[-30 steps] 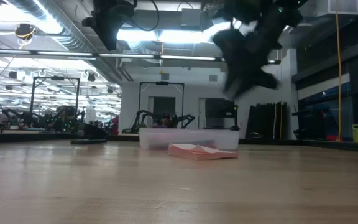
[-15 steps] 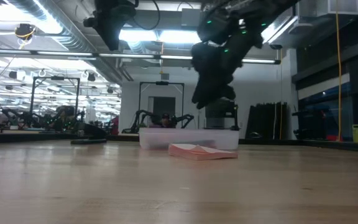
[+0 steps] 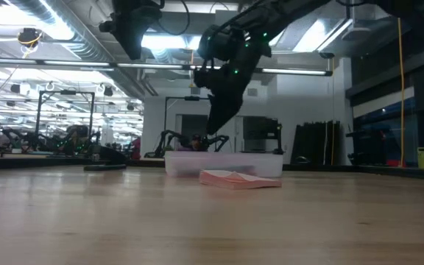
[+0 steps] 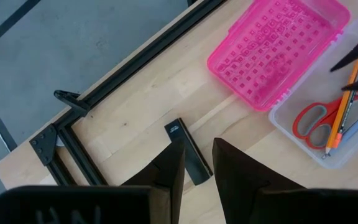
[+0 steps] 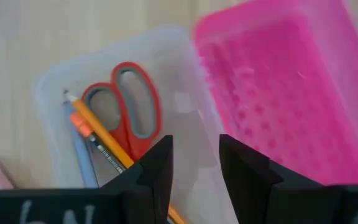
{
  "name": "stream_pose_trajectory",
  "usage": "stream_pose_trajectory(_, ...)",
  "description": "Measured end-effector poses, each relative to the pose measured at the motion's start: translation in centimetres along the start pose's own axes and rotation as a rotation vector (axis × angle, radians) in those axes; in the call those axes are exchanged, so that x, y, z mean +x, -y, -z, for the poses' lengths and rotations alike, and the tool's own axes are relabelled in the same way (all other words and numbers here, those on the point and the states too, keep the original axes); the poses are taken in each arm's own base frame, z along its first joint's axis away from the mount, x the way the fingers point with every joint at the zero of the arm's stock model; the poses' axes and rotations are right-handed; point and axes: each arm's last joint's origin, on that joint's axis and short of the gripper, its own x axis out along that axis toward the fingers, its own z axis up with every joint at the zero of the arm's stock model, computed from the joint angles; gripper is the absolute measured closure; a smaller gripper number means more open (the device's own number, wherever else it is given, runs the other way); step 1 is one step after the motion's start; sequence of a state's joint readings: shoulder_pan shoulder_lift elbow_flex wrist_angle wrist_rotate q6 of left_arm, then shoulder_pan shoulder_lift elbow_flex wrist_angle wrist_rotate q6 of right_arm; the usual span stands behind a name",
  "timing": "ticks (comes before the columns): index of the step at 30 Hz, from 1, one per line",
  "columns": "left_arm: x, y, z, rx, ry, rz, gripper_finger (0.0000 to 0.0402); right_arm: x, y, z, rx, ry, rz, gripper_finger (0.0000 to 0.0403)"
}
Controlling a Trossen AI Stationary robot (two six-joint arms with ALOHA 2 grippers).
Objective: Pack school essentials
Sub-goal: Adjust the supply box
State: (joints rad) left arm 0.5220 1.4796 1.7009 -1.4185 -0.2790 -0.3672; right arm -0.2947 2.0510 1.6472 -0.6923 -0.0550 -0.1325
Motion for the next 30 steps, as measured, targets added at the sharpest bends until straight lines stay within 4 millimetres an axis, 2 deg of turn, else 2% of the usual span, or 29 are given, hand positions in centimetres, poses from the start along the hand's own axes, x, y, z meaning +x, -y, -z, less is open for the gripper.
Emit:
stream_pose_trajectory(5,0.0,0.0,0.0,0.0,-0.001,0.0,0.0326,2.2,0.7,0.7,-0.056,-0.057,-0.107,0.0272)
stream_pose_trajectory(9,0.0,0.0,0.0,0.0,-0.001,0.0,0.0326,3.0,0.4,0.9,-0.094,-0.071,-0.151,0.0272)
stream_pose_trajectory(13,0.0,0.0,0.0,0.001,-0.001,0.0,0.0326,3.0,0.5,0.8,-0.147,-0.079,-0.074,0.0272)
stream_pose_trajectory(20,0.0,0.0,0.0,0.001,-0.001,0.0,0.0326,2.7,2.0,0.6,-0.162,-0.046,-0.012,0.0272)
stream_pose_trajectory(25,0.0,0.0,0.0,0.0,-0.001,-0.001,0.0326,2.9,3.2,0.9,-0.173,-0.053,-0.005,0.0272)
stream_pose_trajectory(30,0.0,0.0,0.0,0.001,-0.001,0.0,0.0326,2.9,3.5,1.1,-0.187,-0.062,-0.011,0.0272)
